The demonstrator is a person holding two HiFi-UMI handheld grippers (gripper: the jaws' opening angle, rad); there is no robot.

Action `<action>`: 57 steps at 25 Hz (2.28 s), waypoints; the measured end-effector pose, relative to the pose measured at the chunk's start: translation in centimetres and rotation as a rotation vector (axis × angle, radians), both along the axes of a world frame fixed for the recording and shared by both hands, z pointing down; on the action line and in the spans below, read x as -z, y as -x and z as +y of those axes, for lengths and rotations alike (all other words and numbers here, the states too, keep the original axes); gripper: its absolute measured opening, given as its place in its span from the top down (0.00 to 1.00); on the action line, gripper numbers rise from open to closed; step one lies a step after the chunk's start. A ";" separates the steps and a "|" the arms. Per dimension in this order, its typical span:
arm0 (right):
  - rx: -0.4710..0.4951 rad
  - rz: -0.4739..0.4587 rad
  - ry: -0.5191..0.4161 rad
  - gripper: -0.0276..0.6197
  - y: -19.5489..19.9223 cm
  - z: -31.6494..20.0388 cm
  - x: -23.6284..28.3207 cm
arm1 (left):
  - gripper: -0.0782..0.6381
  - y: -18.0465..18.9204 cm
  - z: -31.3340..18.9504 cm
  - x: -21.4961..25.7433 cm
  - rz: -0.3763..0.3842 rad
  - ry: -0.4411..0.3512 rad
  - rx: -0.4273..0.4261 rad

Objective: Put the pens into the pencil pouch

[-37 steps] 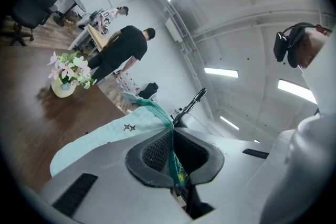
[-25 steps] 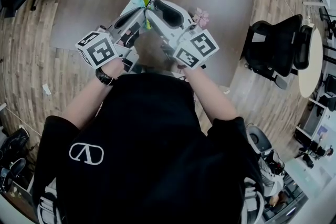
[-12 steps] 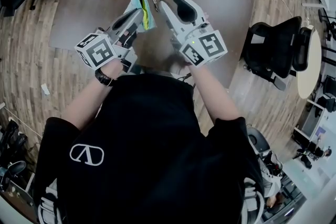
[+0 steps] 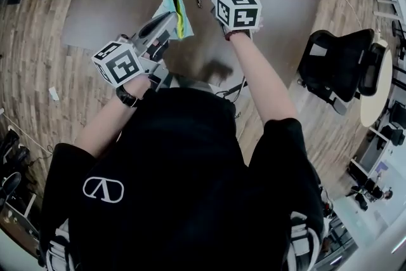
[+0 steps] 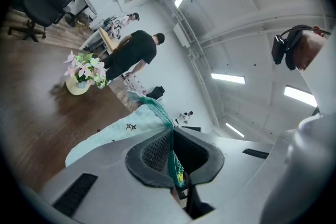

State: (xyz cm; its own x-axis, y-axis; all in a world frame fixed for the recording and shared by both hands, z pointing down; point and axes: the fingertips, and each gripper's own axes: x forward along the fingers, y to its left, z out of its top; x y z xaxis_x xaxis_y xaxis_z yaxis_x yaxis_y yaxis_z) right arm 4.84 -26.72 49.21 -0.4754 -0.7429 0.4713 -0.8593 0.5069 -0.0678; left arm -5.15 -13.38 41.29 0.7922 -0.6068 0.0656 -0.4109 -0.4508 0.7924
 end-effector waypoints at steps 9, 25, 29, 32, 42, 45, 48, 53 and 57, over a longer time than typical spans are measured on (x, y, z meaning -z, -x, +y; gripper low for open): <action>0.000 0.219 0.376 0.74 -0.1 -2.8 -17.3 | 0.87 0.8 -0.1 -2.3 -0.032 0.040 0.029; 0.057 0.417 0.722 0.89 -1.6 -2.3 -27.4 | 0.87 1.2 0.7 -5.1 -0.063 0.100 0.072; 0.047 0.405 0.718 0.89 -1.4 -1.8 -27.5 | 0.87 1.5 0.9 -5.3 -0.059 0.099 0.066; 0.017 0.334 0.672 0.89 -2.2 -2.1 -25.8 | 0.87 1.0 0.8 -4.8 -0.060 0.095 0.061; -0.083 -0.010 0.104 0.89 -3.7 -3.0 -4.0 | 0.87 0.7 -0.1 -1.9 -0.019 0.026 0.001; -0.107 -0.098 -0.066 0.89 -4.0 -0.9 2.9 | 0.87 0.5 -0.1 -0.9 -0.010 0.010 -0.019; -0.140 -0.155 -0.186 0.89 -4.8 1.7 8.5 | 0.87 -0.2 -0.2 0.2 0.001 -0.006 -0.036; -0.182 -0.204 -0.405 0.89 -5.7 6.0 16.1 | 0.87 -1.1 -0.4 1.5 0.024 -0.032 -0.063; -0.232 -0.243 -0.536 0.89 -6.9 9.2 19.6 | 0.87 -1.8 -0.4 2.4 0.035 -0.043 -0.079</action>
State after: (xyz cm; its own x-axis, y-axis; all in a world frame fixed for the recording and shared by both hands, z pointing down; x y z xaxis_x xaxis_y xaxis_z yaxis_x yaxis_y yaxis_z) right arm 11.75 -17.55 29.57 -0.3204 -0.9424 -0.0962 -0.9429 0.3270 -0.0629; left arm -3.35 -13.76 38.87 0.8389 -0.5442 0.0124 -0.3454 -0.5144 0.7849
